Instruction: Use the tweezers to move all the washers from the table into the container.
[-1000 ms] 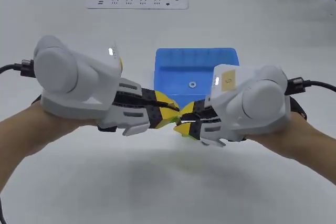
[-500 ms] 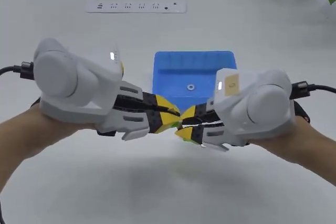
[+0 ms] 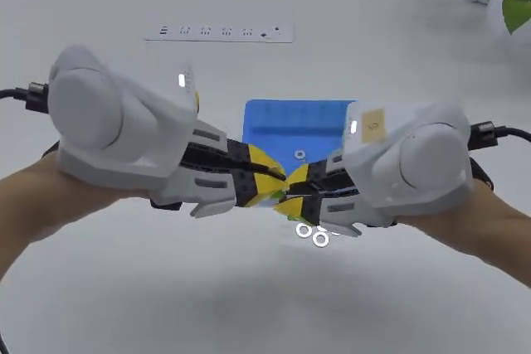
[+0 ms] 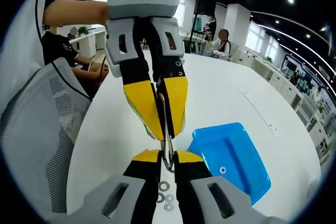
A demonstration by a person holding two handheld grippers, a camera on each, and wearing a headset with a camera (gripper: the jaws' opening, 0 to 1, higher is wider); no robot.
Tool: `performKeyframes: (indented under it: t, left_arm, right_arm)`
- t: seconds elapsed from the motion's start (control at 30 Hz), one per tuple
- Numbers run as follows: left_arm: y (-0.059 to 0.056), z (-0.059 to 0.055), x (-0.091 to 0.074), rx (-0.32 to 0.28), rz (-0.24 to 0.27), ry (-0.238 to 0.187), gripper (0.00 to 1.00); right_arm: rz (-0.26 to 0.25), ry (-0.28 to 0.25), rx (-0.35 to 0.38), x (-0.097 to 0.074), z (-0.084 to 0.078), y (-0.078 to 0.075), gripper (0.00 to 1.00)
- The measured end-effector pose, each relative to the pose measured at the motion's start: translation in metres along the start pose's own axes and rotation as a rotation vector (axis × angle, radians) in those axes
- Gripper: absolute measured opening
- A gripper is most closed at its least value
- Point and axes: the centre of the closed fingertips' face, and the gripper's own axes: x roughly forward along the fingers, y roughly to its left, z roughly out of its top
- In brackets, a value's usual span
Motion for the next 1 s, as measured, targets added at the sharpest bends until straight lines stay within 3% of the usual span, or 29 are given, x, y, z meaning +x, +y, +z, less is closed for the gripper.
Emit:
performKeyframes:
  t: [0.5, 0.8, 1.0]
  left_arm:
    - [0.016, 0.027, -0.013, 0.057, 0.040, -0.043, 0.07]
    - [0.045, 0.034, -0.012, 0.092, 0.046, -0.055, 0.07]
    - [0.062, 0.030, -0.004, 0.112, 0.055, -0.036, 0.07]
  right_arm:
    - [-0.076, -0.040, -0.041, -0.015, 0.025, -0.023, 0.10]
    - [-0.105, -0.048, -0.050, -0.014, 0.032, -0.049, 0.10]
    - [-0.125, -0.048, -0.042, -0.005, 0.029, -0.070, 0.11]
